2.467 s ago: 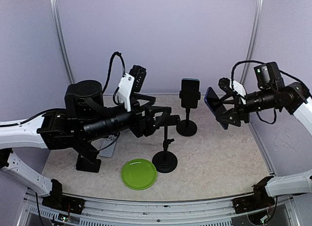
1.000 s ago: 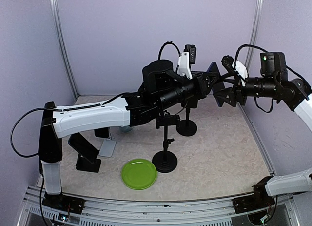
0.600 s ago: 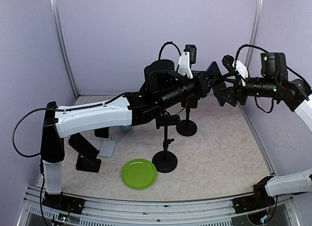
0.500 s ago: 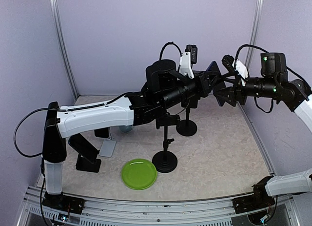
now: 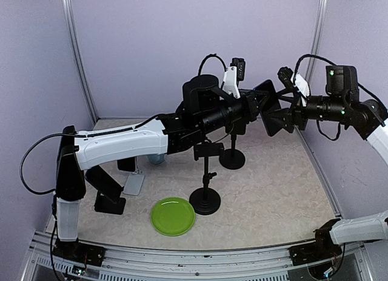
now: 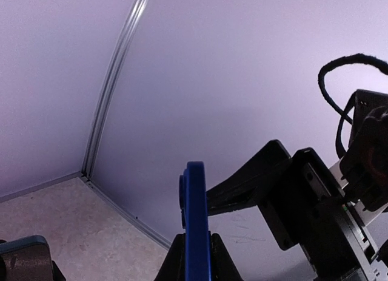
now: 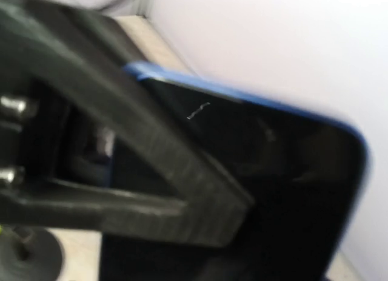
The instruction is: Place the phone on the phone stand
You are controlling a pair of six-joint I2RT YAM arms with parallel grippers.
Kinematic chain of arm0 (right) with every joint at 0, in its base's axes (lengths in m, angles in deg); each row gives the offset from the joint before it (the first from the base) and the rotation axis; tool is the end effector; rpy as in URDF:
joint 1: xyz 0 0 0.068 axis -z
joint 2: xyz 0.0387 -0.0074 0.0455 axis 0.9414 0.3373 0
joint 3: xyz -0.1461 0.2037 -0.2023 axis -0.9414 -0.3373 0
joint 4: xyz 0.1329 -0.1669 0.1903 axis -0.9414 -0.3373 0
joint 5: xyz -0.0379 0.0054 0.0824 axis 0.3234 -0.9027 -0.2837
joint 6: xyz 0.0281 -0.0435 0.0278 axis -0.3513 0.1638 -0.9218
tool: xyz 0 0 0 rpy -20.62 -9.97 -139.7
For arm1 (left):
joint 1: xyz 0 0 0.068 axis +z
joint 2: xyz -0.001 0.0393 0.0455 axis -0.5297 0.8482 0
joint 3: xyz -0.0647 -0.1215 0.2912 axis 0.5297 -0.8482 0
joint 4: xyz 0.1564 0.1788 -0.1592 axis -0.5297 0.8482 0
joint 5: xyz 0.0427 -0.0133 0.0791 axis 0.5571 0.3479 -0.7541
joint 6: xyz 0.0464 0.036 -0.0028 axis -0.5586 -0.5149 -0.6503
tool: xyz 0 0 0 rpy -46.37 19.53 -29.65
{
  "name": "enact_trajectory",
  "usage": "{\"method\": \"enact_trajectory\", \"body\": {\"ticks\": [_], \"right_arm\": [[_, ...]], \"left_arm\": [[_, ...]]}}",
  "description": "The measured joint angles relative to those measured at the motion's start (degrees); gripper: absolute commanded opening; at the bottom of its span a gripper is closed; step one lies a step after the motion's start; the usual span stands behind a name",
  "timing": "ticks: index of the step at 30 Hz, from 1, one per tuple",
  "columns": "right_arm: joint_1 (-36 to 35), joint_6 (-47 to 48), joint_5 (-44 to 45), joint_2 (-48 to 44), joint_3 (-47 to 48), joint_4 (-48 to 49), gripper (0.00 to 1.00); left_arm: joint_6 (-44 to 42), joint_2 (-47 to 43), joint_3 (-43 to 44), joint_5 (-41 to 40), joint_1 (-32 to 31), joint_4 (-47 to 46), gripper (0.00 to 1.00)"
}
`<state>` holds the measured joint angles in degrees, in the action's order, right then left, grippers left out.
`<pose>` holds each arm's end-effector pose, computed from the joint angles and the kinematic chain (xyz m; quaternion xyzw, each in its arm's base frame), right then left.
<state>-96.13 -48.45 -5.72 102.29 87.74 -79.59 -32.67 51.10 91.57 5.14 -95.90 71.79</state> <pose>0.1940 0.1116 0.4856 -0.4441 0.6829 0.1584 0.5580 0.2494 -0.5046 0.4353 0.2002 0.6127 -0.5197 0.5607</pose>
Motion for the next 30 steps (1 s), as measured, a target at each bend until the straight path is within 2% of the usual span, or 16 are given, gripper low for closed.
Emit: {"method": "enact_trajectory", "body": {"ticks": [6,14,18,22,30], "right_arm": [[2.0,-0.4,-10.0,-3.2,-0.2,-3.4,0.96],[4.7,-0.1,-20.9,-5.6,2.5,-6.3,0.96],[5.3,-1.3,-25.6,-3.0,9.1,-8.0,0.91],[5.4,-3.0,-29.7,0.5,13.8,-5.5,0.87],[3.9,-6.2,-34.9,7.2,3.6,0.5,0.76]], "left_arm": [[-5.7,-2.5,-2.1,6.9,0.0,2.3,0.00],[-9.7,-13.7,-9.5,15.1,-0.5,6.1,0.00],[-10.9,-20.1,-14.3,16.9,-1.4,7.6,0.00],[-12.0,-28.0,-20.3,17.2,-3.2,9.8,0.00],[-15.7,-43.6,-28.8,14.9,-6.5,17.3,0.00]]}}
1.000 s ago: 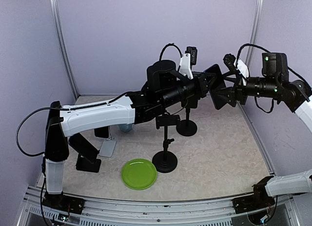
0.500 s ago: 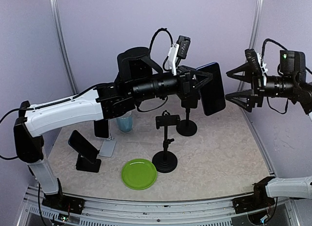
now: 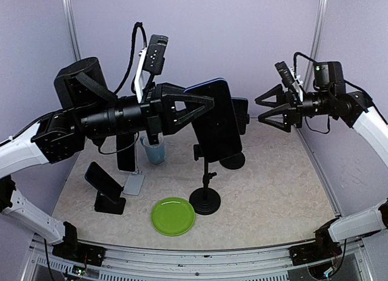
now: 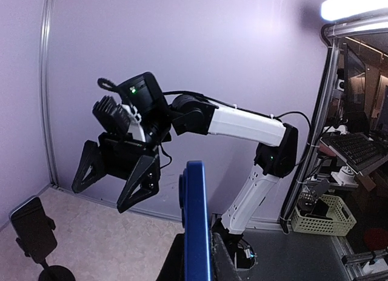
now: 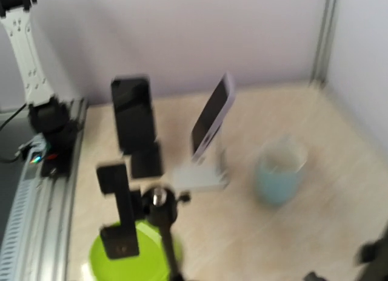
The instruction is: Place the phone on the phone stand
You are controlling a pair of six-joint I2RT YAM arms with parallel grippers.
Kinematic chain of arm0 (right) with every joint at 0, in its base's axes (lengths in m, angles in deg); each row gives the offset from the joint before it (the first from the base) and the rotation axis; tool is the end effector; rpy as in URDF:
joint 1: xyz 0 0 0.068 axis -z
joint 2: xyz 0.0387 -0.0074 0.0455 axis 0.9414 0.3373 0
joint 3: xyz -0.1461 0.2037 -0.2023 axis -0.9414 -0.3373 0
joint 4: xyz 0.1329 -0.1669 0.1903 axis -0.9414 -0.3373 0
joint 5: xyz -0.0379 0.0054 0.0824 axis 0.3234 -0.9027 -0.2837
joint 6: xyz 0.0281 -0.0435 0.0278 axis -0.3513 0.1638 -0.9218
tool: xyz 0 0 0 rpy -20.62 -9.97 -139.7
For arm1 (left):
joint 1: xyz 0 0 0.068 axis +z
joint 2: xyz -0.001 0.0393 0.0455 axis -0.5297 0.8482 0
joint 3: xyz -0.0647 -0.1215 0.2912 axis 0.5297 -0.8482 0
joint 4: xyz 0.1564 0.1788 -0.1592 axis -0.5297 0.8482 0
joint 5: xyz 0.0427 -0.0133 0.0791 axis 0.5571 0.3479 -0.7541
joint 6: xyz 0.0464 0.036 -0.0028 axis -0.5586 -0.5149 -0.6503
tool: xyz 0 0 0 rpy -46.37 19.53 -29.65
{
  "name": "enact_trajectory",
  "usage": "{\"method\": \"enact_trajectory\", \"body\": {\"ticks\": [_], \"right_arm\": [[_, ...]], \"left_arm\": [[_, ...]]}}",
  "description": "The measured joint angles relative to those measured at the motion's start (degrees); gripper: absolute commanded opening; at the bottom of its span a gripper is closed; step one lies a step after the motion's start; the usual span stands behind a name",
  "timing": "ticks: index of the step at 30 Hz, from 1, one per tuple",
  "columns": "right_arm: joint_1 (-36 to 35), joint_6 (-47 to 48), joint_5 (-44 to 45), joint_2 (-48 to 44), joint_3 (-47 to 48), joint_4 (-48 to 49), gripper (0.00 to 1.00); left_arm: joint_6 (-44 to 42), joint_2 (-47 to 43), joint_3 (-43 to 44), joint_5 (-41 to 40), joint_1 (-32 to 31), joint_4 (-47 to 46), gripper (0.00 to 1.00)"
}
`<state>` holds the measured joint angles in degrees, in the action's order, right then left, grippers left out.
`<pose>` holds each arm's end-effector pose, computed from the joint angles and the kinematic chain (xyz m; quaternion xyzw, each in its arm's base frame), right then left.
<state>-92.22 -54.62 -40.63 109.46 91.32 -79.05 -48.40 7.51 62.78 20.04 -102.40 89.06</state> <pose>0.2185 0.1264 0.4871 -0.5004 0.6000 0.4094 0.4711 0.0972 -0.2997 0.5286 0.4051 0.5235 -0.5274 0.5327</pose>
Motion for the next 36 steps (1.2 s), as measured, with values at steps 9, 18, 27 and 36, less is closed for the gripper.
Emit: {"method": "enact_trajectory", "body": {"ticks": [9,18,27,36], "right_arm": [[-9.7,3.1,3.7,4.1,-3.2,-0.2,0.65],[-12.7,3.0,2.8,8.6,-7.1,0.1,0.63],[-15.8,0.8,4.2,11.8,-5.9,1.0,0.57],[-17.5,0.0,4.4,12.6,-4.6,1.0,0.45]], "left_arm": [[0.7,-5.5,-7.5,-2.8,-4.0,10.1,0.00],[2.6,-5.7,-11.8,-5.7,-6.4,14.8,0.00],[2.6,-6.8,-11.8,-7.0,-6.6,14.8,0.00],[3.1,-7.5,-13.2,-9.1,-6.6,14.6,0.00]]}}
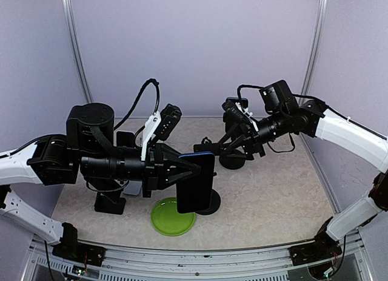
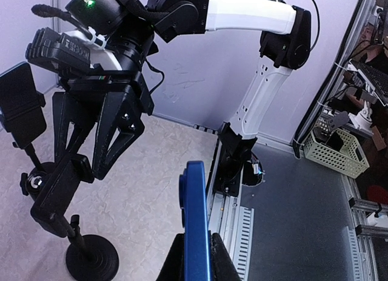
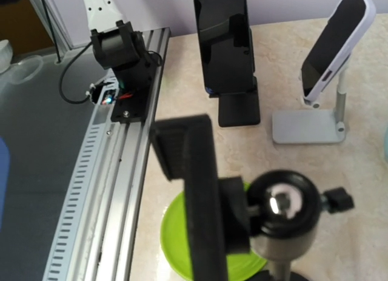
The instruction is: Place the phone on the phone stand
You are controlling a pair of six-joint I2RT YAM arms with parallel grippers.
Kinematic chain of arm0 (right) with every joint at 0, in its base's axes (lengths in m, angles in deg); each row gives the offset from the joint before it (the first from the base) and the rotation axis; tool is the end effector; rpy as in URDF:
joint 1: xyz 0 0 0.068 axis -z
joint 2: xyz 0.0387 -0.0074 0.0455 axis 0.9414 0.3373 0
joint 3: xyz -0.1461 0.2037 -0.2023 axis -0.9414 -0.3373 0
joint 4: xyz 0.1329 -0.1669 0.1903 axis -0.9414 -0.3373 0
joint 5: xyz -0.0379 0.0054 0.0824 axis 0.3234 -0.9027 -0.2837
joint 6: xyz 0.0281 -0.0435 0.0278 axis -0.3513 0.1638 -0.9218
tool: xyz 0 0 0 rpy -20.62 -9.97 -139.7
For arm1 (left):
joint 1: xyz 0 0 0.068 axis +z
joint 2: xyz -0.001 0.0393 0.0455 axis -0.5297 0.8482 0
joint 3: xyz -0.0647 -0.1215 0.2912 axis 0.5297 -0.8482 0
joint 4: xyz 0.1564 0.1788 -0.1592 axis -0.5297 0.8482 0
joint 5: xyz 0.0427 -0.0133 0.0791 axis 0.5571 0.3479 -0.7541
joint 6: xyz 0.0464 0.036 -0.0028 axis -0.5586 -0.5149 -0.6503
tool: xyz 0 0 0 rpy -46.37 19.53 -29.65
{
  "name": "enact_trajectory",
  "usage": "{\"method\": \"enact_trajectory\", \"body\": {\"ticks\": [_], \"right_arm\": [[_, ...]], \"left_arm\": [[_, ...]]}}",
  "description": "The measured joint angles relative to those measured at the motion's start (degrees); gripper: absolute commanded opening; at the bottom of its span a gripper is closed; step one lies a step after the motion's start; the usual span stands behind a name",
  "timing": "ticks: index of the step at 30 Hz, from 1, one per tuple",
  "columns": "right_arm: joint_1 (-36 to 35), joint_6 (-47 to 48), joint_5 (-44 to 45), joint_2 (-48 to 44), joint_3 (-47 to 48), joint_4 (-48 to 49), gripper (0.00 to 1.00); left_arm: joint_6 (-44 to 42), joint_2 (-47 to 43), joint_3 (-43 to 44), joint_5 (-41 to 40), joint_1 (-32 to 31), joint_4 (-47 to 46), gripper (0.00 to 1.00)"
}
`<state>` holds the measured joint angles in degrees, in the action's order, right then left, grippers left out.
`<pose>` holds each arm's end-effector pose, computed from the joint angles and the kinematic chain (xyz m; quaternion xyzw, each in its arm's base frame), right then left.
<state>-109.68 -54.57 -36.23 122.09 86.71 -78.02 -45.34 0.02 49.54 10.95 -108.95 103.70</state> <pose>0.2323 0.2345 0.3993 -0.5595 0.6192 0.4597 0.3037 0.0617 -0.2762 0.4479 0.4361 0.6505 -0.4477 0.4315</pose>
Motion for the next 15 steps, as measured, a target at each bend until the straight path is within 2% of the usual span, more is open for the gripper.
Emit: {"method": "enact_trajectory", "body": {"ticks": [3,10,15], "right_arm": [[-0.3,-0.3,0.0,0.0,0.5,-0.1,0.36],[-0.5,-0.7,0.1,0.3,1.6,-0.4,0.27],[-0.5,-0.5,0.3,0.3,1.6,-0.3,0.29]], "left_arm": [[0.0,0.0,-0.1,-0.3,0.0,0.2,0.00],[0.0,0.0,-0.1,-0.4,0.0,0.2,0.00],[0.0,0.0,-0.1,-1.0,0.0,0.2,0.00]]}}
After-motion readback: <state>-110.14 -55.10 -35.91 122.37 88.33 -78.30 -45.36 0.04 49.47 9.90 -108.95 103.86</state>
